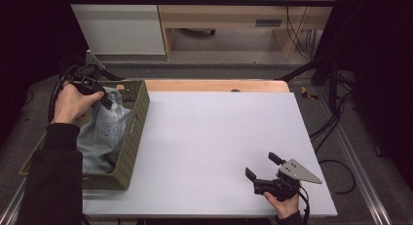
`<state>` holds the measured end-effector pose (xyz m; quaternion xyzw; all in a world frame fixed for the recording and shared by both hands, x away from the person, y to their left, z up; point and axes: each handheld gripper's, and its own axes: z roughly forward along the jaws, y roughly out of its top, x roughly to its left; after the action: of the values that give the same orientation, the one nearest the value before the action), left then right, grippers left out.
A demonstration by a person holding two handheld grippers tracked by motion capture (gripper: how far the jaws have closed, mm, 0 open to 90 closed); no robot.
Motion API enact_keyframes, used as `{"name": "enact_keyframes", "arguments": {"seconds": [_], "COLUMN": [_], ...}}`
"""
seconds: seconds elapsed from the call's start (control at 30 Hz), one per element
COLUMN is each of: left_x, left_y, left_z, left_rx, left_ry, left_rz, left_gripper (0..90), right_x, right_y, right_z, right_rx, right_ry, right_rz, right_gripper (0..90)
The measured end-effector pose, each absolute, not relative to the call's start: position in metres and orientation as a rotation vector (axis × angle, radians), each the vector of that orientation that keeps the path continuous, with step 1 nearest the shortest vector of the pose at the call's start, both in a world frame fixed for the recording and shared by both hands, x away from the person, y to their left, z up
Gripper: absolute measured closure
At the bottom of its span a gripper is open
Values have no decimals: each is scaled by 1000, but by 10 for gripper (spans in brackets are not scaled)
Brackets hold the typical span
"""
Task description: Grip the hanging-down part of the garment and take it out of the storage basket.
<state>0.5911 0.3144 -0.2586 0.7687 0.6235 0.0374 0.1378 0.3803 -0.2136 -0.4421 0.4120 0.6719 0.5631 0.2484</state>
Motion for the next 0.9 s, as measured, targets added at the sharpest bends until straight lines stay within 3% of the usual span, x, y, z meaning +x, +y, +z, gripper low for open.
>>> {"name": "enact_keyframes", "arguments": {"seconds": [0.53,0.9], "left_x": [579,567], "left_y": [315,316], "left_z": [-241,-202], "left_rx": [2212,2185], "left_ry": [1774,1736], "left_rz": [146,239], "left_gripper": [806,811], "right_x": [381,381], "right_y": [-212,-211], "right_z": [-442,-441], "right_rx": [1126,1130], "right_ry": [1835,1834], "right_rz": [1544,1544], "right_gripper": [13,13]}}
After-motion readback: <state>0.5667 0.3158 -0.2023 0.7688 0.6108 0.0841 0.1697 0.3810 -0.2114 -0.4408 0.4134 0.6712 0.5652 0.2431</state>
